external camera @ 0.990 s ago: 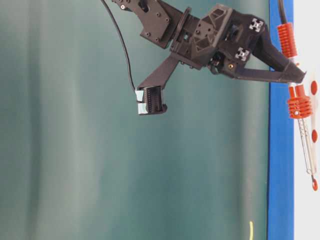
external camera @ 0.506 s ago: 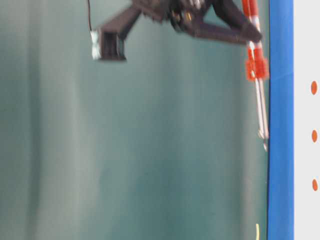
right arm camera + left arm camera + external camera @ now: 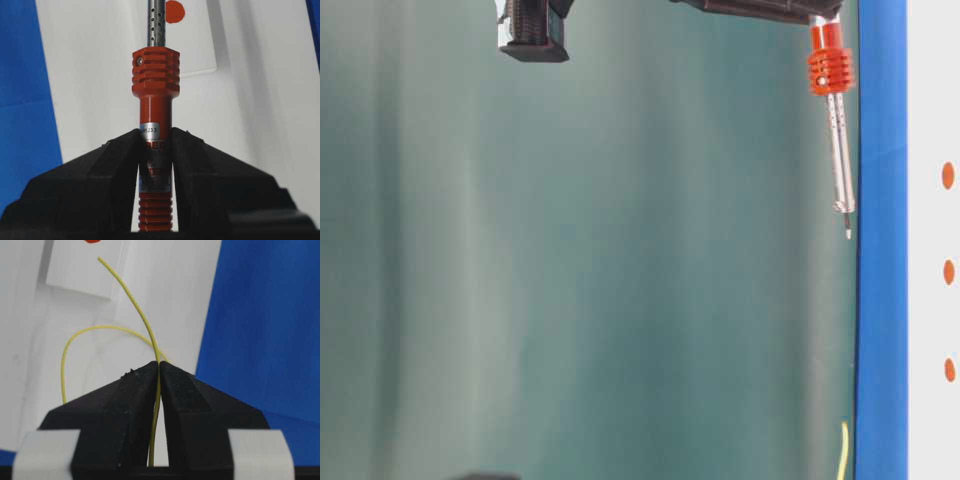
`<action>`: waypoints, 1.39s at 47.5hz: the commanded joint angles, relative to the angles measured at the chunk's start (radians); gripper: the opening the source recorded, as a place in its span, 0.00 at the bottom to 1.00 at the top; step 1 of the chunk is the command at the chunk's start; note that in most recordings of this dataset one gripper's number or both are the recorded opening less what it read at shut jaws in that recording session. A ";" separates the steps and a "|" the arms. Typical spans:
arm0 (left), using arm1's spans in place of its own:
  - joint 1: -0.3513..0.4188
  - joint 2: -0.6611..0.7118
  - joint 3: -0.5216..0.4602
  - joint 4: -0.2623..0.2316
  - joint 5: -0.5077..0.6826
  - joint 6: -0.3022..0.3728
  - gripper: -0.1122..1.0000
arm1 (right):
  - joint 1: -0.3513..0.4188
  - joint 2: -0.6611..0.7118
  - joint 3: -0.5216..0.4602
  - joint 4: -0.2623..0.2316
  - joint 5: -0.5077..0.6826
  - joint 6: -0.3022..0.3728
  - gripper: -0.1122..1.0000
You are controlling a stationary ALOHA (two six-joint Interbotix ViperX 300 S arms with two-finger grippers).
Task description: Touch the tip of the soldering iron to the tip of the solder at the mark.
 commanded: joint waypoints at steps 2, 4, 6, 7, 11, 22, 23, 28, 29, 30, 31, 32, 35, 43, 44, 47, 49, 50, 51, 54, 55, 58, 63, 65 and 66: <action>-0.002 0.057 -0.075 0.002 -0.015 0.000 0.13 | -0.002 -0.003 -0.021 -0.003 -0.006 0.002 0.16; -0.002 0.080 -0.094 0.002 -0.021 0.002 0.13 | -0.002 0.000 -0.021 -0.002 -0.006 0.002 0.16; -0.002 0.103 -0.112 0.002 -0.028 0.003 0.13 | -0.002 0.000 -0.021 -0.002 -0.006 0.002 0.16; -0.002 0.115 -0.120 0.003 -0.032 0.003 0.13 | -0.002 0.002 -0.021 -0.002 -0.006 0.002 0.16; -0.002 0.170 -0.147 0.005 -0.058 0.008 0.13 | -0.002 0.003 -0.020 -0.002 -0.008 0.002 0.16; 0.006 0.318 -0.190 0.006 -0.120 0.006 0.13 | -0.002 0.005 -0.015 -0.002 -0.012 0.003 0.16; 0.008 0.330 -0.193 0.006 -0.124 0.006 0.13 | -0.002 0.006 -0.015 -0.002 -0.014 0.003 0.16; 0.015 0.385 -0.199 0.006 -0.175 0.008 0.13 | -0.002 0.006 -0.009 -0.003 -0.020 0.003 0.16; 0.017 0.394 -0.201 0.006 -0.186 0.008 0.13 | -0.002 0.006 -0.009 -0.002 -0.020 0.003 0.16; 0.018 0.402 -0.201 0.006 -0.196 0.008 0.13 | -0.002 0.008 -0.008 -0.002 -0.023 0.003 0.16; 0.020 0.408 -0.201 0.006 -0.206 0.008 0.13 | -0.002 0.008 -0.008 -0.003 -0.025 0.003 0.16; 0.021 0.413 -0.201 0.006 -0.215 0.008 0.13 | -0.002 0.008 -0.005 -0.002 -0.029 0.003 0.16; 0.021 0.425 -0.201 0.006 -0.232 0.008 0.13 | -0.002 0.009 0.000 -0.002 -0.034 0.003 0.16; 0.021 0.433 -0.201 0.006 -0.238 0.005 0.13 | -0.002 0.009 0.005 -0.002 -0.038 0.003 0.16; 0.023 0.433 -0.199 0.006 -0.238 0.005 0.13 | -0.002 0.009 0.006 -0.002 -0.038 0.003 0.16; 0.023 0.434 -0.199 0.006 -0.238 0.005 0.13 | -0.002 0.009 0.006 -0.002 -0.040 0.003 0.16; 0.025 0.434 -0.199 0.006 -0.238 0.005 0.13 | -0.002 0.009 0.006 -0.002 -0.040 0.003 0.16; 0.026 0.434 -0.199 0.005 -0.238 0.005 0.13 | -0.002 0.011 0.005 -0.002 -0.040 0.003 0.16; 0.028 0.434 -0.198 0.006 -0.238 0.005 0.13 | -0.002 0.012 0.005 -0.002 -0.040 0.003 0.16; 0.031 0.434 -0.198 0.006 -0.236 0.006 0.13 | -0.002 0.017 0.005 -0.002 -0.040 0.003 0.16; 0.032 0.434 -0.198 0.006 -0.236 0.008 0.13 | -0.002 0.018 0.003 -0.003 -0.040 0.003 0.16; 0.032 0.434 -0.198 0.006 -0.233 0.008 0.13 | -0.002 0.032 0.000 -0.002 -0.040 0.003 0.16; 0.032 0.434 -0.199 0.006 -0.229 0.008 0.13 | -0.002 0.066 -0.015 -0.002 -0.044 0.003 0.16; 0.032 0.434 -0.198 0.006 -0.229 0.008 0.13 | -0.002 0.080 -0.023 -0.002 -0.049 0.003 0.16; 0.032 0.434 -0.198 0.006 -0.227 0.008 0.13 | -0.002 0.089 -0.029 -0.002 -0.049 0.003 0.16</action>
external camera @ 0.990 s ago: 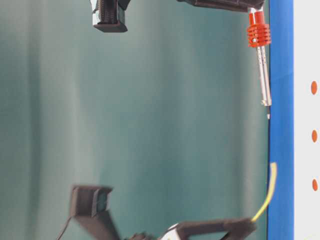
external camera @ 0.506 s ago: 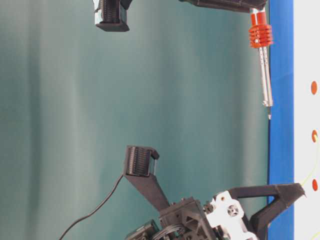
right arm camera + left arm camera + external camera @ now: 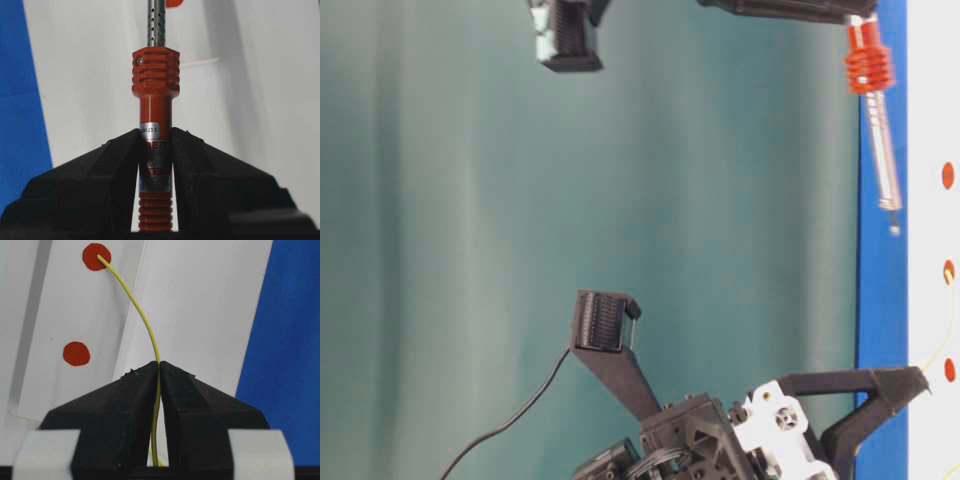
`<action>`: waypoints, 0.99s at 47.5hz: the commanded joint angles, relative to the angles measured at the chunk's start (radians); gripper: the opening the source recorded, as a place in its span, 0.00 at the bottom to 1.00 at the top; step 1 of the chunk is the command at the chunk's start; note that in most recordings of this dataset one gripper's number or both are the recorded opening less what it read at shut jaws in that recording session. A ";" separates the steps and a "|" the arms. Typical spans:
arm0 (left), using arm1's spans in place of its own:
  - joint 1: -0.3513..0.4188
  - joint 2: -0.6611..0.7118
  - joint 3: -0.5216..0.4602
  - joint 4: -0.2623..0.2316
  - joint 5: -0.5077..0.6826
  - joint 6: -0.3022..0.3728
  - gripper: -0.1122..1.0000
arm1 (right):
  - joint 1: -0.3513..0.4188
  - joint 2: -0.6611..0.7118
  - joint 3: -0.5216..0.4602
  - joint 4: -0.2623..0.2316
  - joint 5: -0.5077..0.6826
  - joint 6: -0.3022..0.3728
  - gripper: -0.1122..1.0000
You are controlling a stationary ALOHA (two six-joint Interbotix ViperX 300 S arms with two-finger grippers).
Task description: Touch the tip of the soldering iron to the tip of the solder at the mark.
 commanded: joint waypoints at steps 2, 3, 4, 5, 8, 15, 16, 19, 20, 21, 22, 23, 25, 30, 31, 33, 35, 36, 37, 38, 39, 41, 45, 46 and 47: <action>0.002 -0.011 -0.017 0.003 -0.002 0.002 0.13 | -0.002 0.029 -0.049 0.000 -0.015 0.002 0.16; 0.002 -0.011 -0.017 0.003 -0.002 0.002 0.13 | -0.002 0.038 -0.054 0.000 -0.015 0.002 0.16; 0.002 -0.011 -0.017 0.003 -0.002 0.000 0.13 | -0.002 0.048 -0.058 0.000 -0.015 0.002 0.16; 0.002 -0.011 -0.017 0.003 -0.002 0.000 0.13 | -0.002 0.057 -0.063 -0.002 -0.017 0.002 0.16; 0.002 -0.011 -0.017 0.003 -0.002 0.000 0.13 | 0.000 0.087 -0.077 0.000 -0.021 0.002 0.16; 0.002 -0.011 -0.015 0.003 -0.002 0.002 0.13 | 0.011 0.141 -0.104 0.000 -0.023 0.002 0.16; 0.002 -0.011 -0.015 0.003 -0.002 0.002 0.13 | 0.014 0.147 -0.107 0.000 -0.023 0.002 0.16; 0.002 -0.012 -0.015 0.003 0.000 0.002 0.13 | 0.015 0.161 -0.115 0.000 -0.020 0.002 0.16; 0.002 -0.011 -0.015 0.003 0.000 0.002 0.13 | 0.015 0.163 -0.117 0.000 -0.020 0.002 0.16; 0.002 -0.011 -0.015 0.002 0.003 0.002 0.13 | 0.015 0.164 -0.118 -0.002 -0.020 0.002 0.16; 0.002 -0.012 -0.015 0.003 0.005 0.002 0.13 | 0.015 0.164 -0.118 0.000 -0.020 0.002 0.16; 0.002 -0.012 -0.015 0.003 0.006 0.002 0.13 | 0.015 0.164 -0.118 -0.002 -0.020 0.002 0.16; 0.002 -0.011 -0.015 0.003 0.008 0.002 0.13 | 0.015 0.164 -0.118 0.000 -0.018 0.002 0.16; 0.002 -0.012 -0.015 0.003 0.015 0.002 0.13 | 0.015 0.164 -0.118 0.000 -0.018 0.002 0.16; 0.002 -0.012 -0.015 0.002 0.015 0.002 0.13 | 0.015 0.166 -0.120 0.000 -0.018 0.002 0.16; 0.002 -0.012 -0.017 0.003 0.015 0.002 0.13 | 0.015 0.164 -0.120 0.000 -0.017 0.003 0.16; 0.002 -0.012 -0.017 0.003 0.015 0.002 0.13 | 0.015 0.164 -0.120 0.000 -0.017 0.003 0.16; 0.002 -0.012 -0.017 0.003 0.015 0.003 0.13 | 0.015 0.166 -0.120 0.000 -0.017 0.003 0.16; 0.002 -0.011 -0.017 0.003 0.015 0.002 0.13 | 0.015 0.164 -0.120 0.000 -0.017 0.003 0.16; 0.002 -0.011 -0.018 0.003 0.015 0.003 0.13 | 0.015 0.164 -0.120 0.002 -0.015 0.003 0.16; 0.002 -0.011 -0.018 0.003 0.015 0.003 0.13 | 0.015 0.164 -0.120 0.002 -0.017 0.003 0.16; 0.002 -0.011 -0.018 0.003 0.015 0.002 0.13 | 0.015 0.164 -0.120 0.002 -0.015 0.003 0.16; 0.002 -0.009 -0.020 0.003 0.015 0.002 0.13 | 0.015 0.164 -0.120 0.002 -0.014 0.003 0.16; 0.002 -0.009 -0.020 0.003 0.015 0.002 0.13 | 0.015 0.164 -0.121 0.002 -0.014 0.003 0.16; 0.002 -0.009 -0.021 0.003 0.015 0.002 0.13 | 0.015 0.164 -0.120 0.002 -0.012 0.003 0.16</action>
